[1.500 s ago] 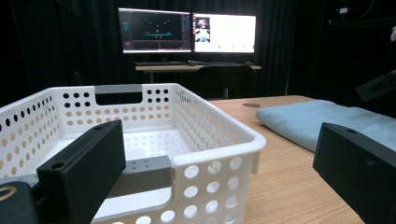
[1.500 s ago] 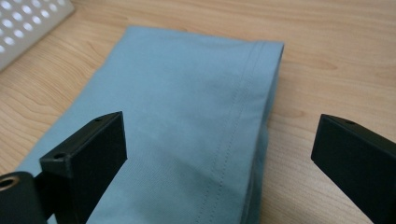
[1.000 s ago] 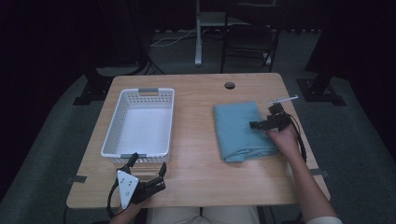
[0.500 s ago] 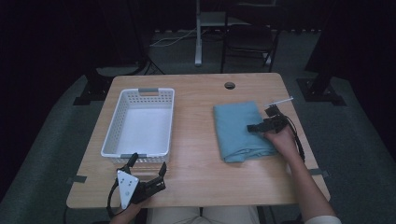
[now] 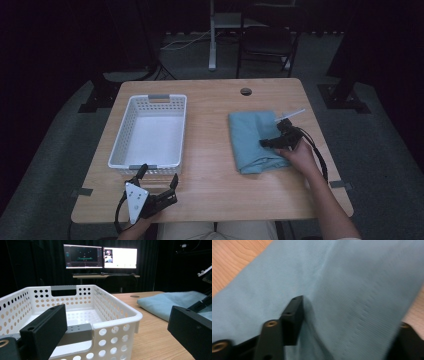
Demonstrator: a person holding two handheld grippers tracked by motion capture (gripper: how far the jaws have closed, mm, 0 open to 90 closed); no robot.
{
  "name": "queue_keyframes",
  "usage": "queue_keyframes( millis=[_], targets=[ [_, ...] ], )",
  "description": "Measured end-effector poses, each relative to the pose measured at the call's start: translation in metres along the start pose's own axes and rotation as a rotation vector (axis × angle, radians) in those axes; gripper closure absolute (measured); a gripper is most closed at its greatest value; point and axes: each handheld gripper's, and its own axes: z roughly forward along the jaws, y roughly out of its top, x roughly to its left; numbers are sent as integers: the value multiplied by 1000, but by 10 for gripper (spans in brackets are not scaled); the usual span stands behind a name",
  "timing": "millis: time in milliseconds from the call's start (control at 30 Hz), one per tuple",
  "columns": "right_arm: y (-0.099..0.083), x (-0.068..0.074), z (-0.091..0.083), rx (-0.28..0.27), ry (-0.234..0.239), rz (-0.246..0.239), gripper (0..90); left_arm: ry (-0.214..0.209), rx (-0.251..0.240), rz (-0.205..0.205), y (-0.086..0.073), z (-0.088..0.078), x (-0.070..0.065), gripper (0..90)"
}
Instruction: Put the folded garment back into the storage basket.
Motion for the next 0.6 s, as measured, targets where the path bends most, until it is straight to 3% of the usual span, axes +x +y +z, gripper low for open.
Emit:
queue_keyframes(
  millis=[67, 267, 467, 600],
  targets=[
    [-2, 1, 0, -11, 17, 7, 519, 1, 0, 0, 0, 0, 0, 37],
    [-12, -3, -1, -85, 69, 73, 634, 5, 0, -1, 0, 0, 0, 37],
    [-16, -9, -2, -148, 141, 160, 677, 5, 3, -1, 0, 1, 0, 37],
    [-15, -9, -6, -186, 186, 189, 685, 8, 6, 0, 0, 1, 0, 37]
  ],
)
